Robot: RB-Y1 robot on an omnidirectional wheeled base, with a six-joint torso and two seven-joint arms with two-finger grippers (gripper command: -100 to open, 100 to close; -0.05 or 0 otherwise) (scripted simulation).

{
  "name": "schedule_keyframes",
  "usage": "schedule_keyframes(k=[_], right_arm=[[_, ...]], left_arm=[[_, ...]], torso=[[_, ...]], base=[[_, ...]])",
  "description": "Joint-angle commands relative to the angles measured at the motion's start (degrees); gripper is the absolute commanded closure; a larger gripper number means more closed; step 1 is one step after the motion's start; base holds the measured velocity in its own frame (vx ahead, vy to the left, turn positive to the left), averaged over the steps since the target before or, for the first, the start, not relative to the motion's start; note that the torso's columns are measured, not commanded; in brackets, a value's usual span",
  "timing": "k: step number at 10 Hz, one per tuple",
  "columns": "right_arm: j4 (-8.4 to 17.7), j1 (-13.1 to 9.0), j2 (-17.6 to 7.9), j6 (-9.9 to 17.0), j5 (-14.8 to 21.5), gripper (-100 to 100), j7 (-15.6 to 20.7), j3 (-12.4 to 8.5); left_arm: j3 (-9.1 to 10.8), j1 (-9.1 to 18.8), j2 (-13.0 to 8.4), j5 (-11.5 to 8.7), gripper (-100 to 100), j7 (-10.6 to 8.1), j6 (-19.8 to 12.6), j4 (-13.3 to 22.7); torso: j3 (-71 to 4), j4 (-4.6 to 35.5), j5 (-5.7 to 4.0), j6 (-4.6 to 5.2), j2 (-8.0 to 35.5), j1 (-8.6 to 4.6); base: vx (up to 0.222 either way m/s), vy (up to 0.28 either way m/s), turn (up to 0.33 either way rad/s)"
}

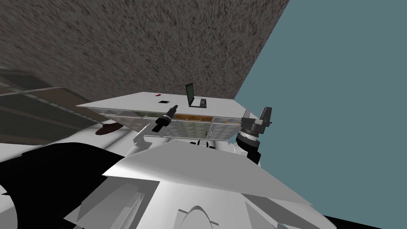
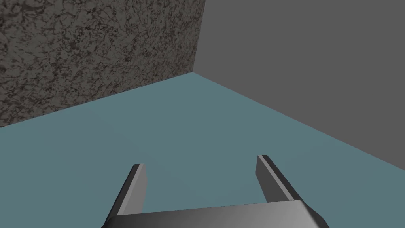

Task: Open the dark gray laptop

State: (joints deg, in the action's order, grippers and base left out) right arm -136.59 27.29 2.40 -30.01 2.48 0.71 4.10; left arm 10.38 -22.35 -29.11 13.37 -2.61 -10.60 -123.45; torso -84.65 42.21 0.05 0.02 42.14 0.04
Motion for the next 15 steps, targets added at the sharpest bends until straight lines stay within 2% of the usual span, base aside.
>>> schedule_keyframes(k=[1, 12, 13, 14, 15], right_arm=[[0.0, 0.0, 0.0, 0.0, 0.0, 0, 0.0, 0.0], [0.0, 0.0, 0.0, 0.0, 0.0, 0, 0.0, 0.0], [0.0, 0.0, 0.0, 0.0, 0.0, 0, 0.0, 0.0], [0.0, 0.01, 0.0, 0.0, 0.0, 0, 0.0, 0.0], [0.0, 0.01, 0.0, 0.0, 0.0, 0, 0.0, -0.01]], left_arm=[[0.7, 1.77, -1.43, 0.43, -100, -0.62, -3.74, 1.39], [3.98, 8.48, -6.26, 1.76, -100, -4.0, -17.7, 7.54], [3.61, 8.17, -5.88, 1.8, -100, -3.58, -17.29, 6.99], [3.9, 8.28, -6.48, 1.43, -100, -3.78, -18.59, 6.58], [3.57, 7.89, -6.0, 1.6, -100, -3.71, -18.03, 6.79]], torso=[[-0.02, -0.01, 0.01, 0.07, -0.04, -0.01], [0.04, 0.07, -0.05, 0.13, 0.07, -0.07], [-0.2, 0.01, -0.11, 0.35, -0.25, -0.11], [-0.22, -0.04, -0.08, 0.14, -0.28, -0.06], [-0.35, 0.02, -0.14, 0.2, -0.49, 0.15]], base=[[0.004, -0.027, -0.262], [0.014, -0.046, -0.208], [-0.014, -0.014, -0.026], [0.069, 0.018, 0.003], [0.028, 0.002, 0.03]])
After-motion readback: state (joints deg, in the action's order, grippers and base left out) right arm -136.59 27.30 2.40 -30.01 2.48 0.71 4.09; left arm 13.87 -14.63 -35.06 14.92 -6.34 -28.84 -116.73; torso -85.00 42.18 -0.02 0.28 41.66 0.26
